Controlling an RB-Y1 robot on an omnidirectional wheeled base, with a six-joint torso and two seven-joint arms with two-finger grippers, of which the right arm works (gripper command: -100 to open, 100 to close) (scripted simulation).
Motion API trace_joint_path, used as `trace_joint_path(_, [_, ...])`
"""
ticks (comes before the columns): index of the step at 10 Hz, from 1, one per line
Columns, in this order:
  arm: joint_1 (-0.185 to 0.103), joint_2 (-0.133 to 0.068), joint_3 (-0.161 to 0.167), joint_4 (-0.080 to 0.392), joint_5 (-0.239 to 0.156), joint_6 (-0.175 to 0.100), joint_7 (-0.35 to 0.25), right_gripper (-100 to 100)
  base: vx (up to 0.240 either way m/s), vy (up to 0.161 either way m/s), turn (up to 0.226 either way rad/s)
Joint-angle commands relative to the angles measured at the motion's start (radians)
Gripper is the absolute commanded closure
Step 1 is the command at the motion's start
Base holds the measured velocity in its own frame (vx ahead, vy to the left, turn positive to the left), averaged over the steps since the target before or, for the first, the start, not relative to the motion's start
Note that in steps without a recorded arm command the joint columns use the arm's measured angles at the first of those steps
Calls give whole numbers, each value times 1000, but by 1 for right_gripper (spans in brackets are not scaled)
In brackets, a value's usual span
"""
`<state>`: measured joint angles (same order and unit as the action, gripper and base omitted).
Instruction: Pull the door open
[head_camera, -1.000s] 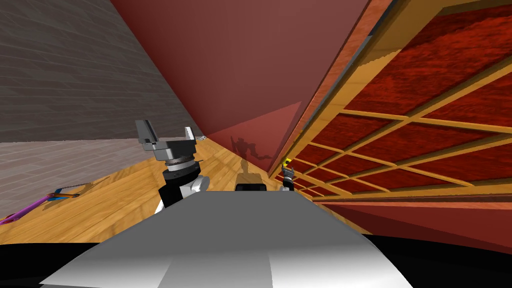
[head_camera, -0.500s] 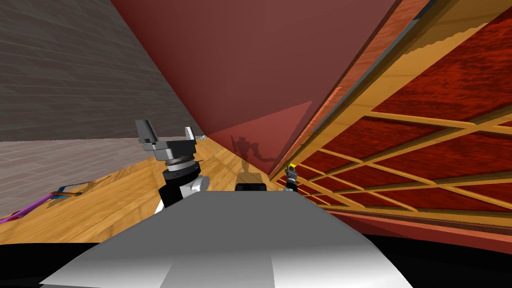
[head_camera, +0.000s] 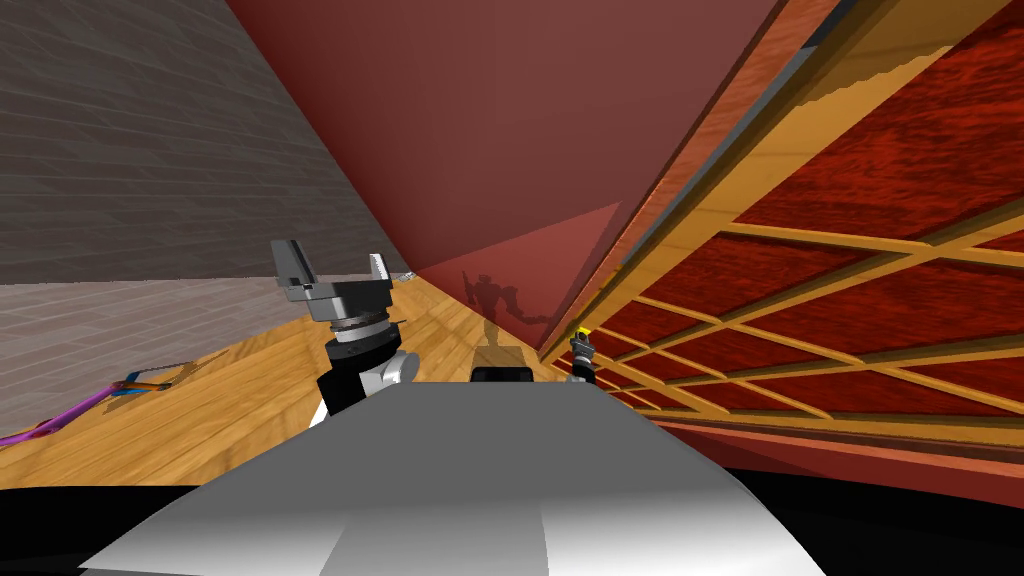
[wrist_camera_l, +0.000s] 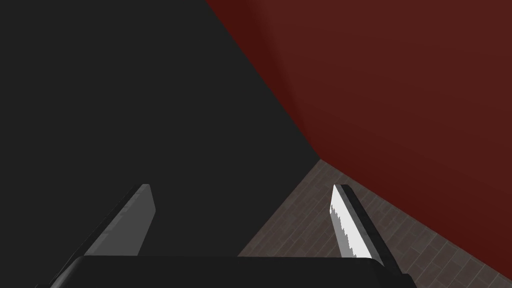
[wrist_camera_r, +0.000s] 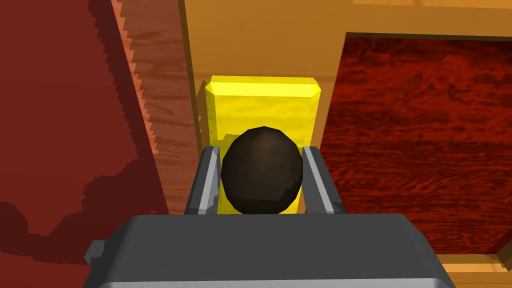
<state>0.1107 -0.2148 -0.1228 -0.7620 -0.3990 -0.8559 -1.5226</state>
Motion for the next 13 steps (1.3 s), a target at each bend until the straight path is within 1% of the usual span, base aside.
trace_joint_path(1, [5,-7,16,-7,10,0,-14,100,-126,-16,68])
trace_joint_path(3, [11,-15,35,-16,22,-1,-32,100,-216,-10,73])
trace_joint_path(5, [18,-24,58,-26,36,-1,-52,100,-204,45,46])
trace_joint_path(6, [24,-31,75,-33,46,-1,-67,100,-225,-47,77])
trace_joint_path(7, [27,-35,86,-38,53,-2,-76,100,-223,-60,100])
trace_joint_path(9, [33,-44,106,-47,65,-2,-94,100,-221,3,57])
trace_joint_path(10, [34,-43,99,-49,60,4,-88,100,-93,5,14])
trace_joint_path(11, [47,-54,118,-52,73,-4,-109,100,-158,-9,87])
trace_joint_path(13, [60,-68,136,-56,87,-18,-131,100,-193,-6,88])
